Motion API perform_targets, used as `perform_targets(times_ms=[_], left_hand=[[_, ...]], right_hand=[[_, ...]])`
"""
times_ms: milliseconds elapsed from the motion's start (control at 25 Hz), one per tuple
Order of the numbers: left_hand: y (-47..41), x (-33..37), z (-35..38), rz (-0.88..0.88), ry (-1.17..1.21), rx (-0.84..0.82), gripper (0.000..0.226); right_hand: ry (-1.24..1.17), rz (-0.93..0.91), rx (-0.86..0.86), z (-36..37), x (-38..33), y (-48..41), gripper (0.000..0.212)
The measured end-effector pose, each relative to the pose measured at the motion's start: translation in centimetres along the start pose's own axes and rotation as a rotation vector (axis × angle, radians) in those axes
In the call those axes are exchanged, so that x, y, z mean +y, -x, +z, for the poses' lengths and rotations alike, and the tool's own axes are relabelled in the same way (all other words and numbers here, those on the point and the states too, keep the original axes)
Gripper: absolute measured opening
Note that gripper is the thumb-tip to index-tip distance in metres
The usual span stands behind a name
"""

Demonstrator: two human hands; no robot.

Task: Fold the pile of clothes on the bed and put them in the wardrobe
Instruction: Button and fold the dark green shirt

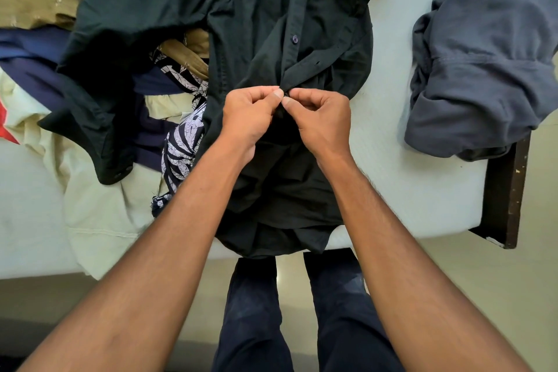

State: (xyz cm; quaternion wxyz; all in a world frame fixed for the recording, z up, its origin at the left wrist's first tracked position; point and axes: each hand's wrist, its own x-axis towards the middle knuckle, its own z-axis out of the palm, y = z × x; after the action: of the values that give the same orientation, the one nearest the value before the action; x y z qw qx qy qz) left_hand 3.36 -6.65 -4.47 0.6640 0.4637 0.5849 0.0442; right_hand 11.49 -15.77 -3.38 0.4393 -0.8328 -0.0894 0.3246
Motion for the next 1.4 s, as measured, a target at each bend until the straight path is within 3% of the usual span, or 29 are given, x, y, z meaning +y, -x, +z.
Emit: perform_targets(times_ms=[120,360,640,840,1040,1240,1400], left_hand=[[-0.2,-0.2,0.4,0.048,-0.02,-0.001,0.012],[0.0,-0.7,0.1,0.118,-0.003,-0.028,0.011],[0.1,-1.3,0.2,0.21,-0.008,-0.032,0.025],[0.5,-1.0,0.4,0.264,-0.12,0.042,0.023],[0.3,-1.2,0.2,0.324,-0.204,0.024,0.024],[0.3,-1.3,0.5,0.368,-0.224,0.013,0.03],[0.6,-1.5,1.0,0.419,-0.228,0.041,0.031]], right_hand=[[-0.023,0.02,-0.017,-0.2,-0.1,0.0,0.027],[-0.293,0.214,-0.094,-0.7,1.0,-0.4,0.018],[-0.423,0.336,-0.143,-0.6,0.7,-1.0,0.011],[-0.253,0.233,-0.115,-0.6,0.8,-0.7,0.005],[0.168,-0.032,-0.214,-1.4,0.5,-2.2,0.02],[0.255,-0.021,-0.308,-2.0,-0.1,-3.7,0.025],[-0.002,0.225,-0.213,-0.7,-0.2,-2.9,0.022]])
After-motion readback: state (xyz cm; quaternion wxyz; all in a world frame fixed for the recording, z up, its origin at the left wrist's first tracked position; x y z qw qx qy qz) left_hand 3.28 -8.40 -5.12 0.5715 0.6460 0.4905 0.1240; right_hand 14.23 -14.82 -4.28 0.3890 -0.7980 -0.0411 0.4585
